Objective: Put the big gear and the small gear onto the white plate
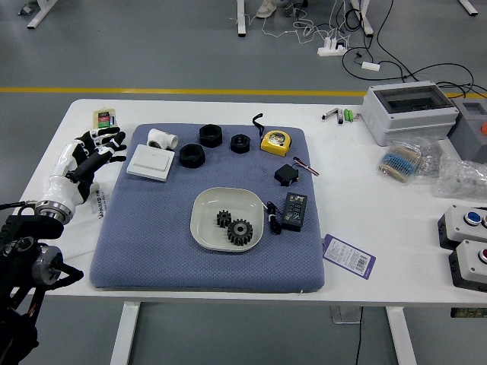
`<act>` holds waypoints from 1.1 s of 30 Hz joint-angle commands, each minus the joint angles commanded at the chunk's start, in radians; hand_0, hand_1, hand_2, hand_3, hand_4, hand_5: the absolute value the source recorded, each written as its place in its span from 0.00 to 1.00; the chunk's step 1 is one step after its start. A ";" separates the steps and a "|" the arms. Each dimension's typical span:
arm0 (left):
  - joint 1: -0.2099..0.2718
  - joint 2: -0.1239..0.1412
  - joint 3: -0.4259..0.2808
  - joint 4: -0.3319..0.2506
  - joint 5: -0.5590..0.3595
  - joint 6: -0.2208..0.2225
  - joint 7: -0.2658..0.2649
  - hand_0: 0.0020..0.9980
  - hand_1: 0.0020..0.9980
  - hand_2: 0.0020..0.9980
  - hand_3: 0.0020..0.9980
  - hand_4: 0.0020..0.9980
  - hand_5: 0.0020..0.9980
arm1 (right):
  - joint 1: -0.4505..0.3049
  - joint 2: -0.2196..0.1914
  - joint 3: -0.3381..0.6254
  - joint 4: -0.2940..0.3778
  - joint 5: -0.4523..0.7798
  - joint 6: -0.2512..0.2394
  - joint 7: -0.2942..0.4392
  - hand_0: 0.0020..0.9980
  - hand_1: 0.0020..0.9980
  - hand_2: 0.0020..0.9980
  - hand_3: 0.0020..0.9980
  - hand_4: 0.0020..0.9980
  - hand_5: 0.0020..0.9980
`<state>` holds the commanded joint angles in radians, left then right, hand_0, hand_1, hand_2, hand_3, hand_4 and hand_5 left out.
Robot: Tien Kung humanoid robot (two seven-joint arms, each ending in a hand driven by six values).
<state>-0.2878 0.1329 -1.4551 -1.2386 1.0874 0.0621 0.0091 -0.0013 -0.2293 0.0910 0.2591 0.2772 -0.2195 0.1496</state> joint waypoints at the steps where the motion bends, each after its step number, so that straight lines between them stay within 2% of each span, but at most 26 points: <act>1: 0.001 0.000 -0.001 0.000 0.000 0.000 0.000 0.48 0.60 0.64 0.62 0.79 0.36 | 0.000 0.000 0.000 0.000 0.000 0.000 0.000 0.61 0.62 0.72 0.54 0.74 0.70; 20: 0.008 0.001 -0.012 0.007 0.002 -0.005 -0.010 0.51 0.60 0.64 0.62 0.80 0.36 | -0.002 0.001 0.001 0.000 -0.001 0.000 -0.001 0.61 0.62 0.72 0.54 0.74 0.70; 21: 0.009 0.000 -0.011 0.008 0.002 -0.006 -0.009 0.57 0.61 0.65 0.62 0.80 0.37 | -0.003 0.001 0.001 0.000 -0.001 0.000 -0.001 0.61 0.62 0.72 0.54 0.74 0.70; 26: 0.013 0.000 -0.011 0.010 0.003 -0.006 -0.009 0.57 0.61 0.65 0.62 0.80 0.37 | -0.006 0.001 -0.002 0.000 0.000 0.000 -0.001 0.61 0.62 0.72 0.54 0.74 0.70; 27: 0.015 0.000 -0.011 0.011 0.003 -0.006 -0.010 0.63 0.62 0.67 0.62 0.81 0.37 | -0.006 0.001 -0.002 0.001 -0.001 0.000 -0.001 0.61 0.62 0.72 0.54 0.74 0.70; 32: 0.019 0.001 -0.012 0.010 0.003 -0.006 -0.010 0.63 0.62 0.67 0.62 0.81 0.37 | -0.009 0.003 -0.005 0.000 0.001 0.000 -0.001 0.61 0.62 0.72 0.54 0.74 0.70; 33: 0.019 0.001 -0.013 0.010 0.003 -0.006 -0.010 0.66 0.63 0.72 0.62 0.81 0.37 | -0.009 0.003 -0.005 0.000 0.001 0.000 -0.001 0.61 0.62 0.72 0.54 0.74 0.70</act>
<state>-0.2686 0.1340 -1.4676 -1.2286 1.0904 0.0557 -0.0012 -0.0107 -0.2266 0.0859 0.2596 0.2786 -0.2198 0.1490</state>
